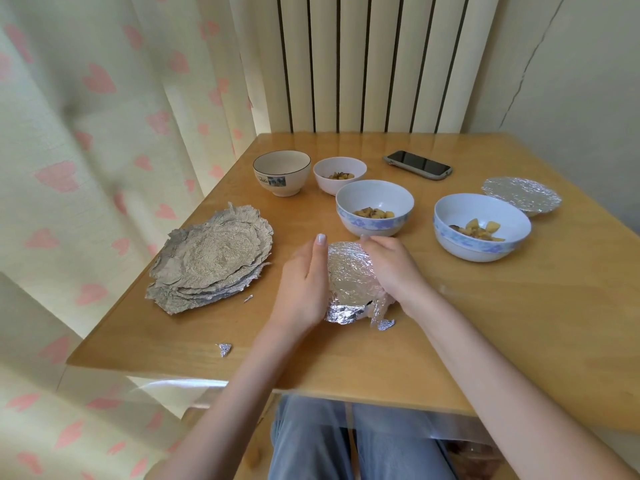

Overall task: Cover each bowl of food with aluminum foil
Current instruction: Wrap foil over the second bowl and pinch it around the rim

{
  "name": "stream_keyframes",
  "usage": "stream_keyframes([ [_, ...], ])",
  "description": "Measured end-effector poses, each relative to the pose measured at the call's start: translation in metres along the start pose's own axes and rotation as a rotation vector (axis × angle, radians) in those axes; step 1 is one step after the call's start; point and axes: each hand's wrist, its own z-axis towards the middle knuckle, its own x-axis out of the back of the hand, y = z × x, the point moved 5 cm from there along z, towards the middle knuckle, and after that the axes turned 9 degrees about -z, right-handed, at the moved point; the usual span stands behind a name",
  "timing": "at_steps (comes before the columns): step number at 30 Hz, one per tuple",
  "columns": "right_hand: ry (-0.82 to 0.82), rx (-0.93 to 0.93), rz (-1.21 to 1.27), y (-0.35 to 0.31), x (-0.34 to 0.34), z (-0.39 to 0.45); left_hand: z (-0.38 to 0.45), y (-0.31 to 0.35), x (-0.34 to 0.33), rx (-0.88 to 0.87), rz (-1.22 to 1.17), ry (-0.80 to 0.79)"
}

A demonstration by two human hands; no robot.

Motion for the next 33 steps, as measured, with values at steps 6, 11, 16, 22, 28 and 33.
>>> stream_keyframes([
  [6, -0.02, 0.101, -0.118, -0.008, 0.017, 0.006, -0.015, 0.007, 0.009, 0.088, 0.032, -0.054],
  [11, 0.252, 0.233, -0.212, -0.006, 0.028, -0.02, 0.002, 0.014, 0.019, -0.056, 0.137, -0.445],
  [16, 0.174, 0.191, -0.169, 0.0, 0.01, -0.021, 0.005, 0.006, 0.001, -0.159, 0.59, -0.643],
  [22, 0.082, 0.094, -0.05, 0.009, 0.009, -0.013, 0.001, 0.009, -0.006, -0.153, 0.54, -0.525],
  [28, -0.165, 0.09, -0.03, 0.001, 0.011, -0.003, -0.017, 0.014, -0.017, -0.029, 0.575, -0.302],
  [33, 0.168, 0.111, -0.139, 0.001, 0.032, -0.01, -0.018, 0.018, -0.003, 0.068, 0.58, -0.342],
])
